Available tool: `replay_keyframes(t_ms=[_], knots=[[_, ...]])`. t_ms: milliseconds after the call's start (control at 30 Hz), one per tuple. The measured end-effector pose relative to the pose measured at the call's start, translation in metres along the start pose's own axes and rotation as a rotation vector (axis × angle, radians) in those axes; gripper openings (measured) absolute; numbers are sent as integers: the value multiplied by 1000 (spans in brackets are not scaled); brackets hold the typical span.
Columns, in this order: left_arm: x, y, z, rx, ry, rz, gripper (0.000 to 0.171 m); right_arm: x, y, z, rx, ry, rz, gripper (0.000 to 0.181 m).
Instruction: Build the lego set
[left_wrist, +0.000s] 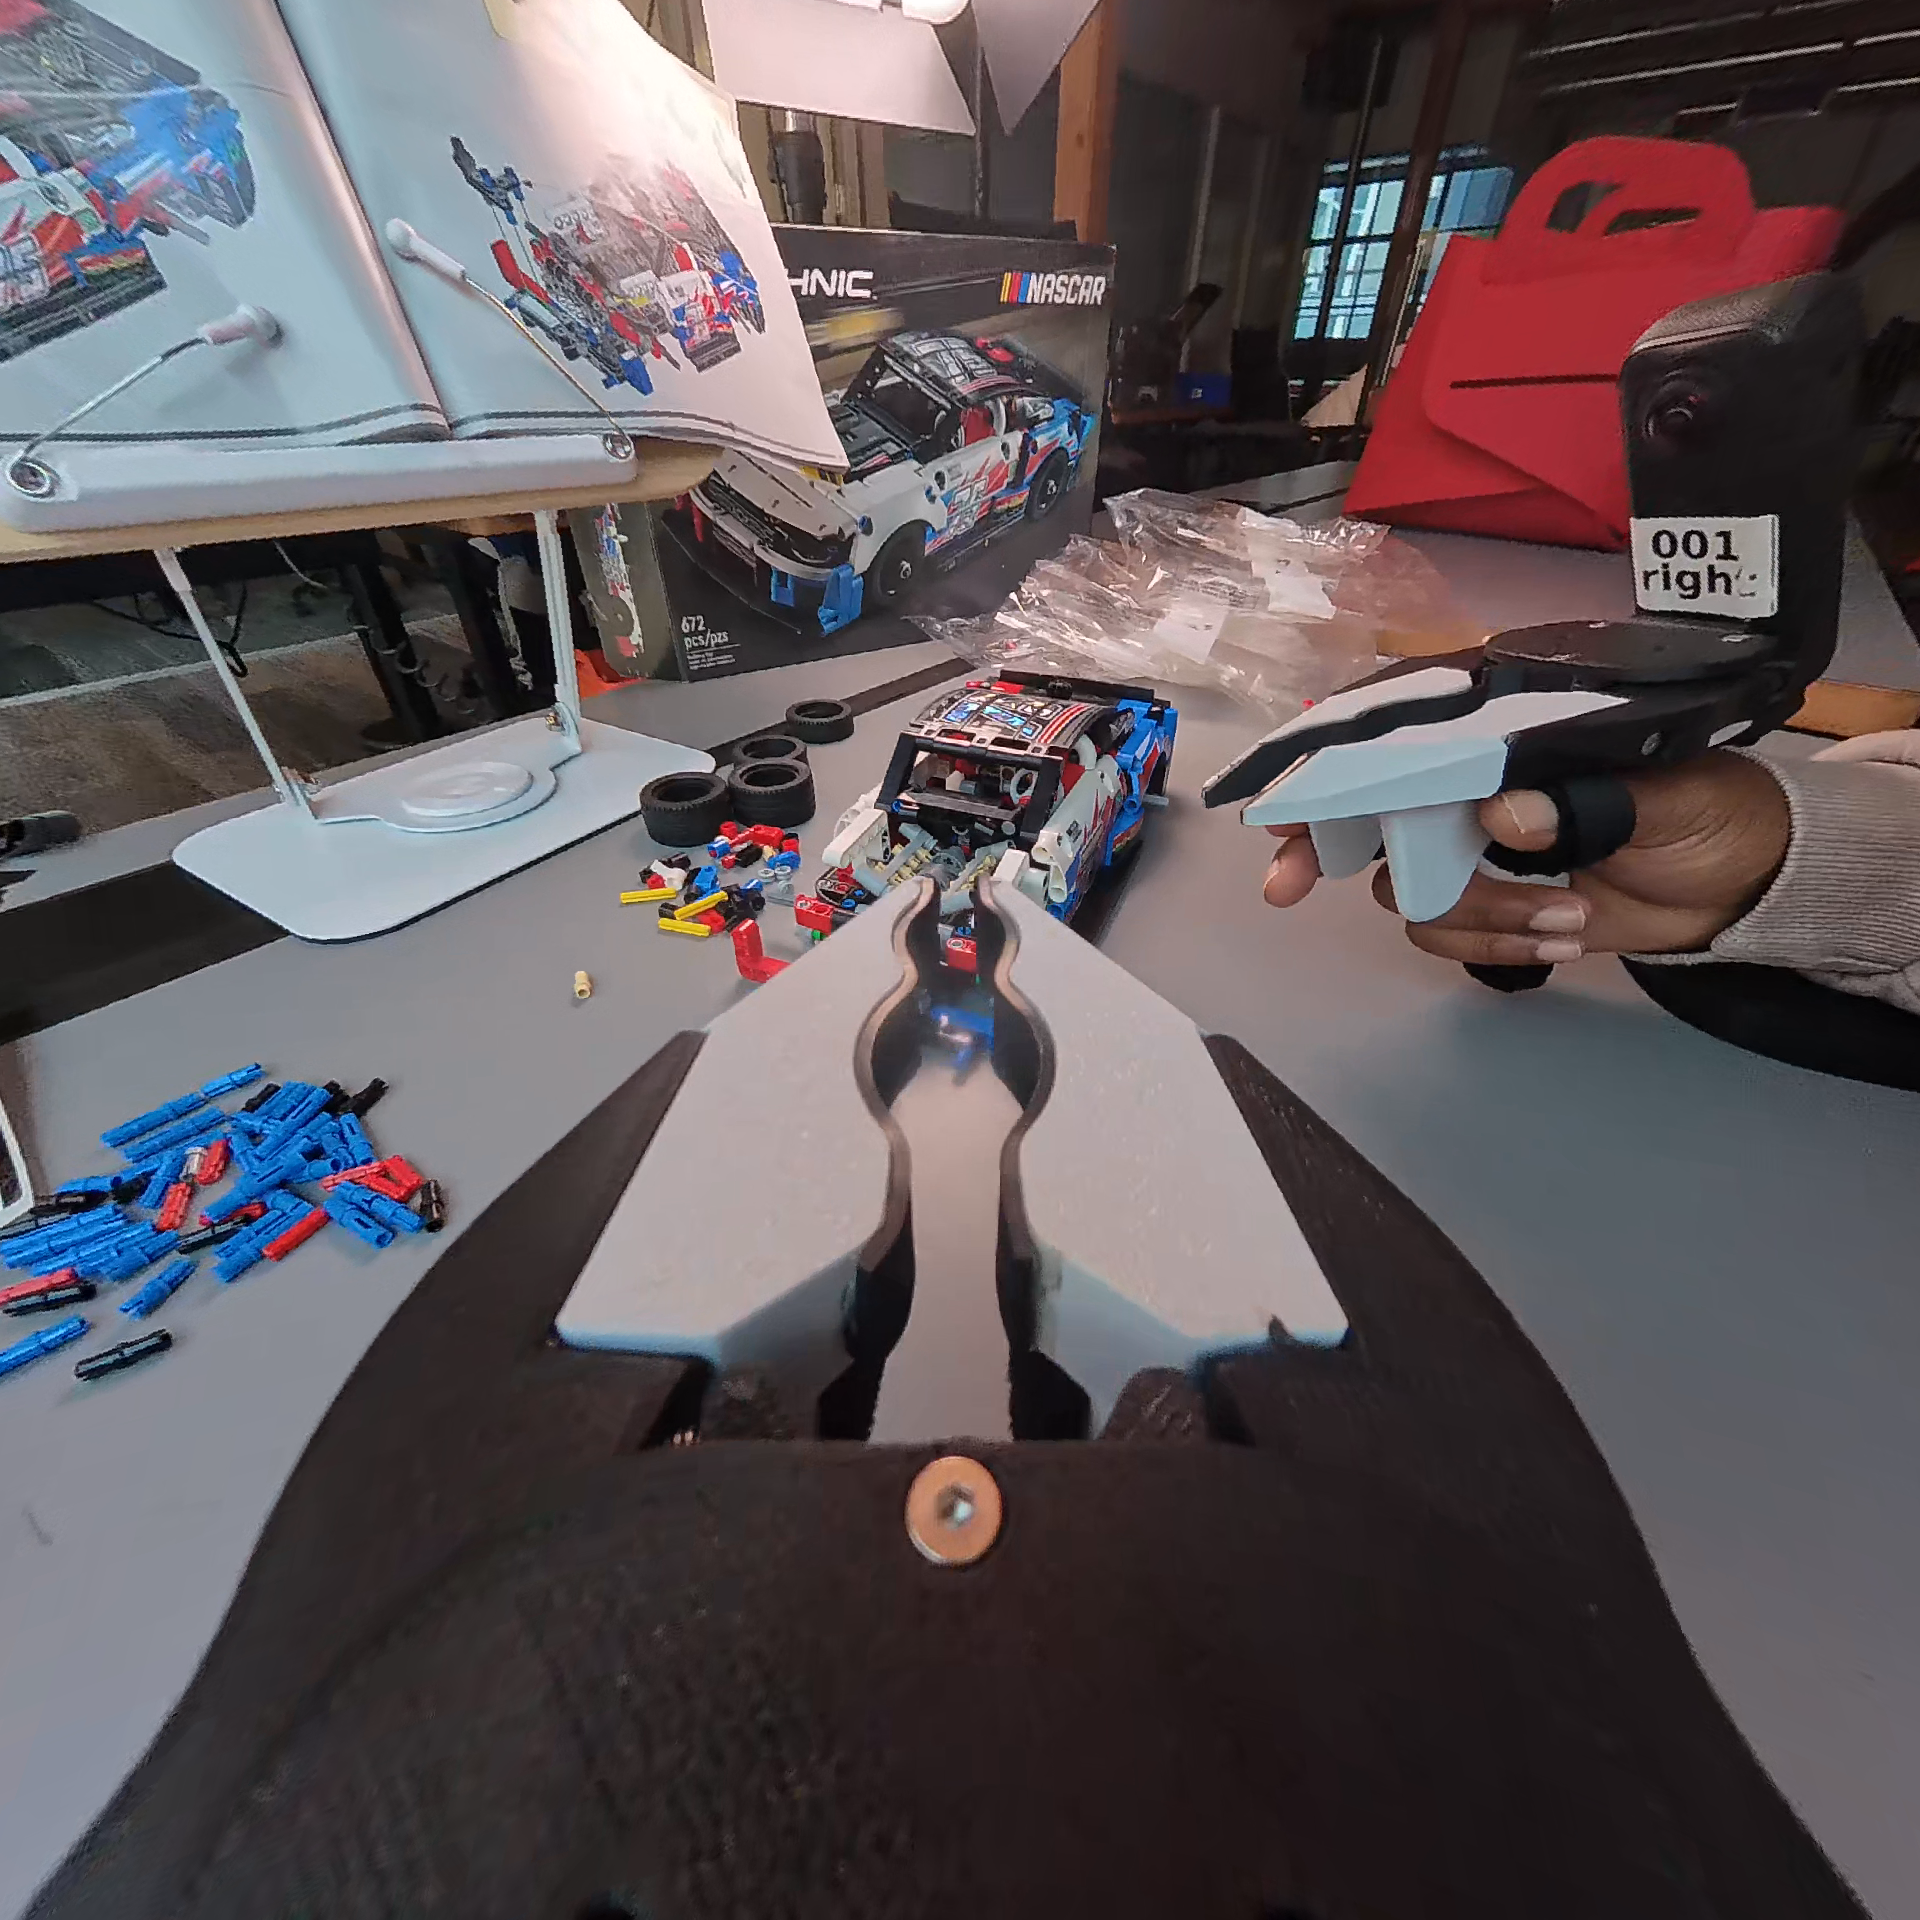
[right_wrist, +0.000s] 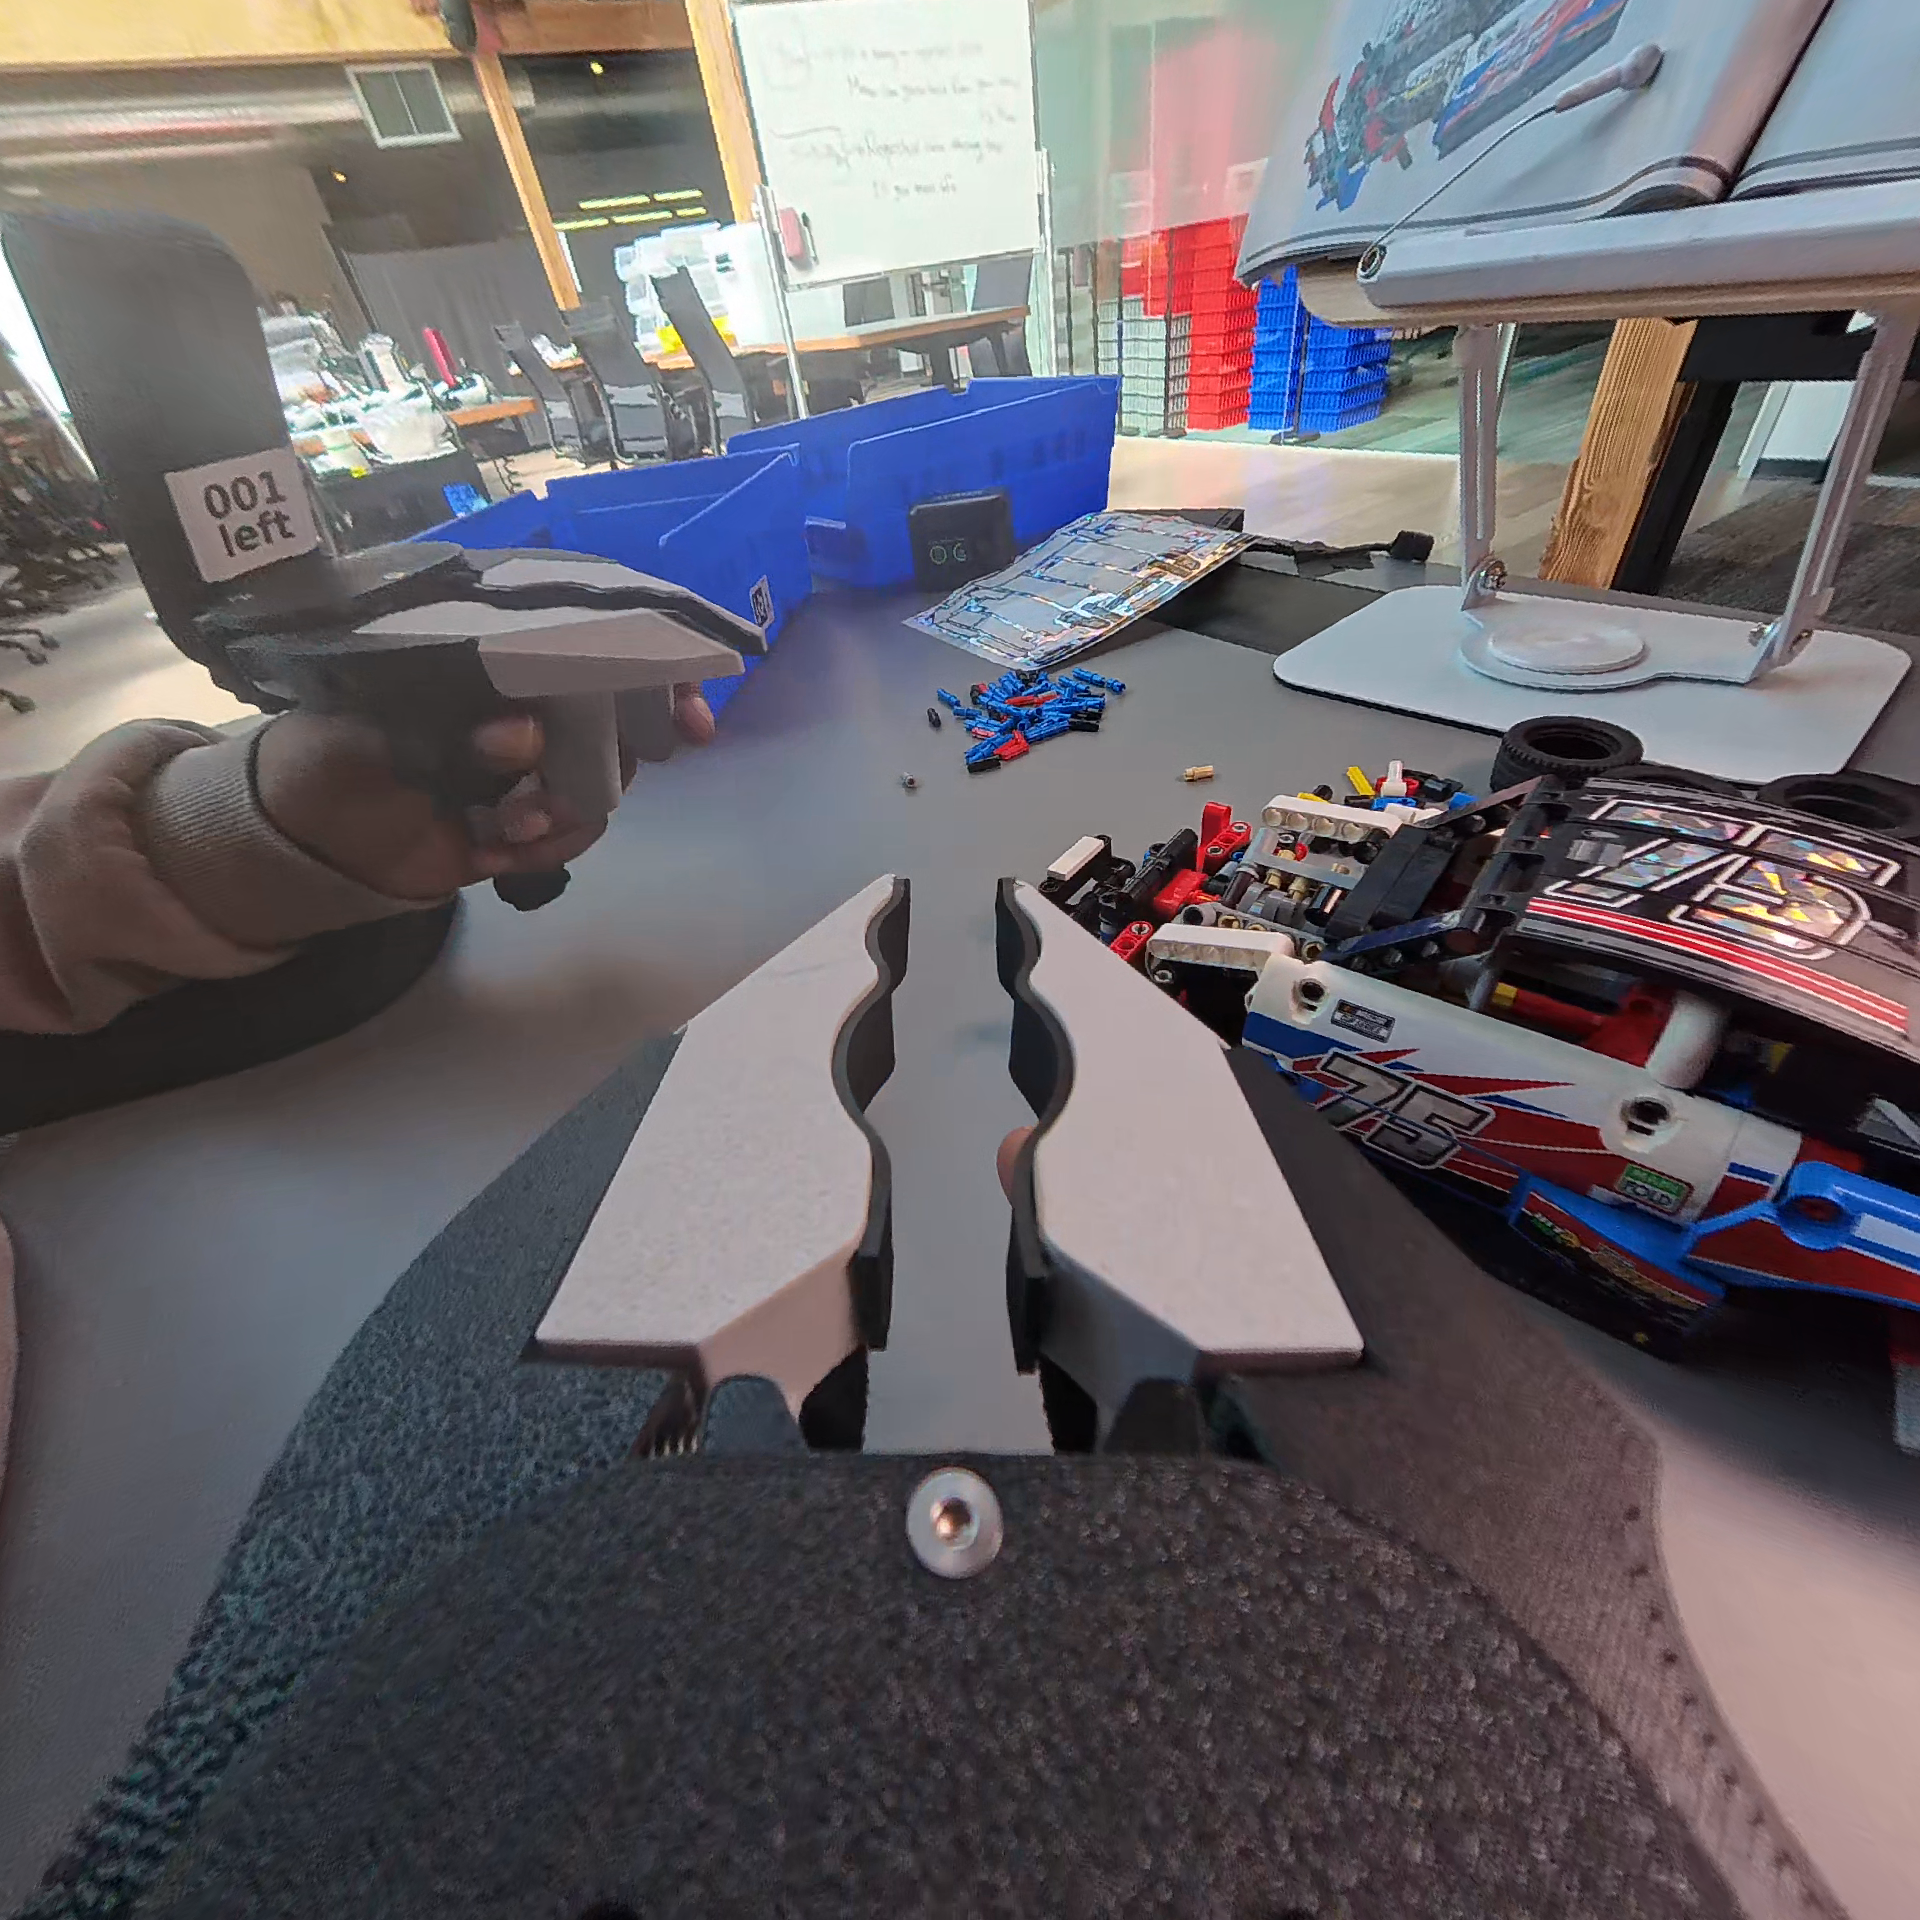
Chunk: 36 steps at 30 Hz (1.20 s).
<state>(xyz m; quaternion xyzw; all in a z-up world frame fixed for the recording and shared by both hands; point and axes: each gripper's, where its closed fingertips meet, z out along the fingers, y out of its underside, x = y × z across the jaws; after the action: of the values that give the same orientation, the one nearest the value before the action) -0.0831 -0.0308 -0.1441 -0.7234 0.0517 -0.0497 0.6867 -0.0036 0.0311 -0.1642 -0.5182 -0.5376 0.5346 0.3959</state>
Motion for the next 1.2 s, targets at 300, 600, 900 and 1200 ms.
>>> replay_keyframes(t_ms=[300,600,900,1200], knots=[[-14,0,-2,12,-46,-56,10,13,2,-2,-13,48,7,13],[-24,-2,-5,27,-63,-123,16,10,13,2,-71,23,16,13],[-30,4,-3,25,-70,-209,17,69,11,-5,-293,278,-277,37],[-36,3,-5,32,-96,-204,18,95,-71,42,-238,313,-425,37]])
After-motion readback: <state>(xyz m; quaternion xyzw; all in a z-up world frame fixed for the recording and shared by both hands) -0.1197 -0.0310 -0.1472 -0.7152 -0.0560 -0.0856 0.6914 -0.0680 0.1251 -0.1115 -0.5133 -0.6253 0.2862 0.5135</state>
